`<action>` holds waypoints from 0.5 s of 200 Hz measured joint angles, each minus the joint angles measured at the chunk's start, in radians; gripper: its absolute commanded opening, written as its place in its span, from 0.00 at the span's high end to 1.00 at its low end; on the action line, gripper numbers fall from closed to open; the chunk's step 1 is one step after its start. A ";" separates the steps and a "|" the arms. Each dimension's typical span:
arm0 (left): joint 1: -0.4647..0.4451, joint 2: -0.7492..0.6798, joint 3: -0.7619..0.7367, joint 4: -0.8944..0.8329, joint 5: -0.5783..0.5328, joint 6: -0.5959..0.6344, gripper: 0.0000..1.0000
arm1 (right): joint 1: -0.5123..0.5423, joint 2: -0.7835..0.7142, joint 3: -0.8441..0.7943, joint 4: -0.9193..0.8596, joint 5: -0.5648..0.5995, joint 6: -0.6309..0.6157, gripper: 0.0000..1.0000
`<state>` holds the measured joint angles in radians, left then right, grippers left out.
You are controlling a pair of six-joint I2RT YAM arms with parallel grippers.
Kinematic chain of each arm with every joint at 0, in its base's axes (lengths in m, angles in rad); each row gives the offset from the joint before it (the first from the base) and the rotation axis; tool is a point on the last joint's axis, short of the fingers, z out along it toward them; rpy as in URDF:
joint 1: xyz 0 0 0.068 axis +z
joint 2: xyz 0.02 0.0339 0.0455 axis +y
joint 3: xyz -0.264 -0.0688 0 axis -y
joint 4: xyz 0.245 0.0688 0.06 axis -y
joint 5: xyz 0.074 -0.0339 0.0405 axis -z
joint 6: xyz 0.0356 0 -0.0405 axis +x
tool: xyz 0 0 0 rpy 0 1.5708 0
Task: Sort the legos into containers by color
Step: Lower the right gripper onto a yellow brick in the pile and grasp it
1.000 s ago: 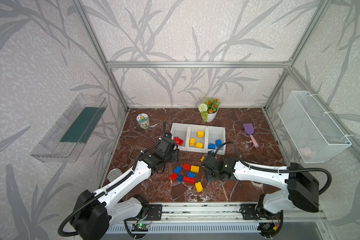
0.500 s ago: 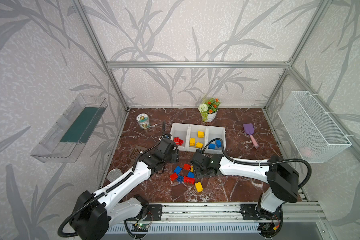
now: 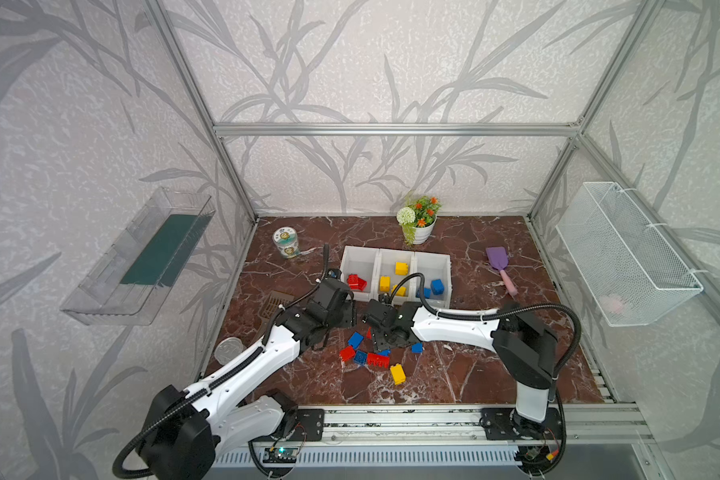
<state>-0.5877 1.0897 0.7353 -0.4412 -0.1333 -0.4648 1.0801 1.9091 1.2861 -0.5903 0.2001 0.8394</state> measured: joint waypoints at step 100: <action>0.000 0.009 0.000 0.001 0.005 0.000 0.30 | -0.029 -0.029 -0.110 0.041 0.013 0.069 0.32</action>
<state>-0.5877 1.0988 0.7353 -0.4404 -0.1280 -0.4648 1.0508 1.8797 1.1763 -0.5491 0.2131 0.9089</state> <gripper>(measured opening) 0.701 0.704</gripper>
